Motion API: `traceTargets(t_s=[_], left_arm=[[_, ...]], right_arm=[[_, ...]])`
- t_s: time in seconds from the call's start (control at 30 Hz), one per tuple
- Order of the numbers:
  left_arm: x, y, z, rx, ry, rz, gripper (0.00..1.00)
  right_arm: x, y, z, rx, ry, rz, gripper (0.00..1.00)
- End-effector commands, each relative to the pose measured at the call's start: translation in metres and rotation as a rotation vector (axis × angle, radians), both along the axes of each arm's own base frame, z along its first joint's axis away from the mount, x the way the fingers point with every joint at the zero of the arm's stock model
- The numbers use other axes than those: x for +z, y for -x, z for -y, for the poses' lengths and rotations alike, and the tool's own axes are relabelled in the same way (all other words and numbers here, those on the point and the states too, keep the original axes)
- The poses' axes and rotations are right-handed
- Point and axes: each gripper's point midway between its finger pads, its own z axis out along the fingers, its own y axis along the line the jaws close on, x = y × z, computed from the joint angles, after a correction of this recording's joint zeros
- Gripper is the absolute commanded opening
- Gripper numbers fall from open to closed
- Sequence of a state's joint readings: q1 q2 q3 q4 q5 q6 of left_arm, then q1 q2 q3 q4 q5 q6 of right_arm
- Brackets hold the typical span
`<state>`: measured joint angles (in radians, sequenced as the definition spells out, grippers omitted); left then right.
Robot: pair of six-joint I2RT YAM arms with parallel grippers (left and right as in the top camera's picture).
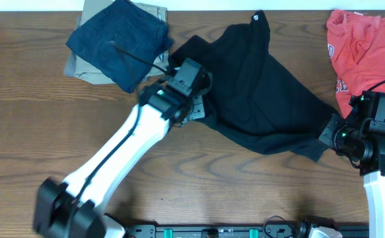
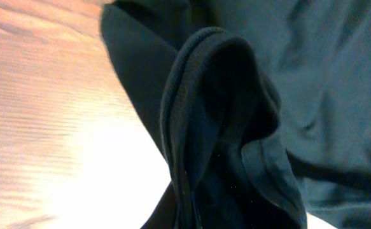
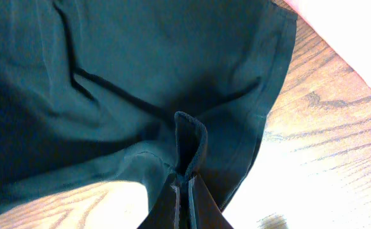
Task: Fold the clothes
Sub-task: 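Lift both hem corners and stretch the shirt up and apart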
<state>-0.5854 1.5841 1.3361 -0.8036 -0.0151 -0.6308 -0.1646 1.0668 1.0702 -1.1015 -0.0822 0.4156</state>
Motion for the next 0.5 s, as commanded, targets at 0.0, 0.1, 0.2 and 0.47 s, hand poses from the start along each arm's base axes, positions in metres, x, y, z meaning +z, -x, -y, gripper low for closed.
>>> traceTargets(t_s=[0.0, 0.1, 0.2, 0.47], left_arm=[[0.041, -0.001, -0.017, 0.031, -0.017, 0.120, 0.05], [0.072, 0.007, -0.033, 0.060, -0.017, 0.201, 0.06], [0.106, 0.021, -0.051, 0.088, 0.001, 0.289, 0.06], [0.210, 0.085, -0.095, 0.114, 0.157, 0.511, 0.06]], right_arm=[[0.001, -0.001, 0.000, 0.007, -0.008, 0.006, 0.01], [0.006, -0.003, -0.005, 0.024, -0.034, 0.029, 0.01], [0.021, -0.005, -0.006, 0.057, -0.014, 0.072, 0.01], [0.122, 0.004, -0.007, 0.101, 0.056, 0.273, 0.01]])
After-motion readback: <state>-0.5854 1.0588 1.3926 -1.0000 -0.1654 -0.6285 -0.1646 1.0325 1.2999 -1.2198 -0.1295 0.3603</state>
